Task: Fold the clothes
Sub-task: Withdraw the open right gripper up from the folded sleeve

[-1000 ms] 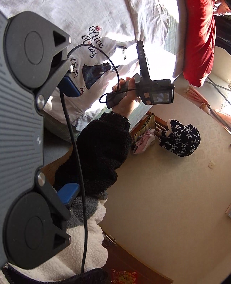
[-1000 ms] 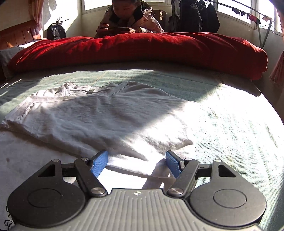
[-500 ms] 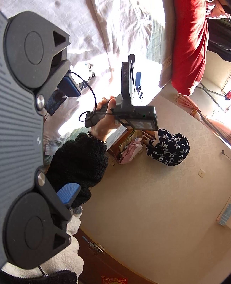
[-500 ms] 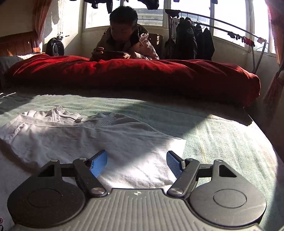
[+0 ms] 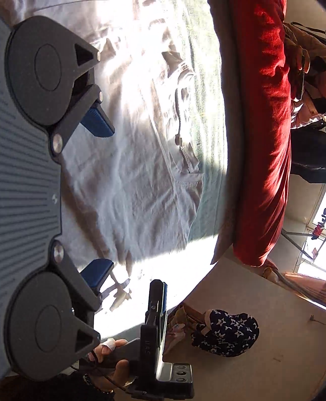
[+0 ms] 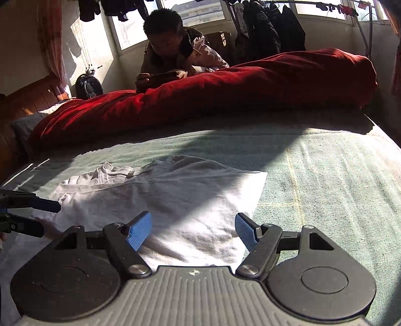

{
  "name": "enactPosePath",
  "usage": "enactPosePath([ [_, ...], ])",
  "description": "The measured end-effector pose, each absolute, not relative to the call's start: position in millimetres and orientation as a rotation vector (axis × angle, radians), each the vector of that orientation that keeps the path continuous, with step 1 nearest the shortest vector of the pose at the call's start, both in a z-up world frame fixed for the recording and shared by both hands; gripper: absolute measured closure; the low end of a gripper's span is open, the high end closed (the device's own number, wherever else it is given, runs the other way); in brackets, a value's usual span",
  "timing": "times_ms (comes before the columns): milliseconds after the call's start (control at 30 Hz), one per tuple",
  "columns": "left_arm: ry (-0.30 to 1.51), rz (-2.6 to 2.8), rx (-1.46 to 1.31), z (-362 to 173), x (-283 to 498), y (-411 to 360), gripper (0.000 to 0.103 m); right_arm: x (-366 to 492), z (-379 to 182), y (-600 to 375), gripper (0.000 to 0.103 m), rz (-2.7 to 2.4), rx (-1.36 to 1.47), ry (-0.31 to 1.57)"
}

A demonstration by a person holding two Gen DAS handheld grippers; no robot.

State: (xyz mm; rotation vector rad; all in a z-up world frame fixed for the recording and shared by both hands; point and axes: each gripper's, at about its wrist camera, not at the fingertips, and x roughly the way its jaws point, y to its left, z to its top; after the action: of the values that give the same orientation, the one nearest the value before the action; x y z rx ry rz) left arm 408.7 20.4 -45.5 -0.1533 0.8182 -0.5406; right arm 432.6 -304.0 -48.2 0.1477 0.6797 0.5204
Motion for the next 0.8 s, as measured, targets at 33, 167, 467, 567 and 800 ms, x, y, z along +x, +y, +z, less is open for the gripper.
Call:
enactPosePath([
  [33,0.822,-0.521,-0.149,-51,412,23,0.001,438,-50,-299,0.026,0.535,0.153,0.693],
  [167,0.838,-0.438,-0.152,-69,422,44,0.001,461,-76,-287,0.026,0.465,0.095,0.794],
  [467,0.815,-0.454,-0.129,-58,424,53,0.001,468,-61,-299,0.027,0.463,0.113,0.727],
  [567,0.828,-0.42,-0.097,-69,429,53,0.001,490,-72,-285,0.027,0.466,0.084,0.77],
  [800,0.768,-0.354,-0.084,-54,424,64,0.001,497,-67,-283,0.027,0.368,0.036,0.734],
])
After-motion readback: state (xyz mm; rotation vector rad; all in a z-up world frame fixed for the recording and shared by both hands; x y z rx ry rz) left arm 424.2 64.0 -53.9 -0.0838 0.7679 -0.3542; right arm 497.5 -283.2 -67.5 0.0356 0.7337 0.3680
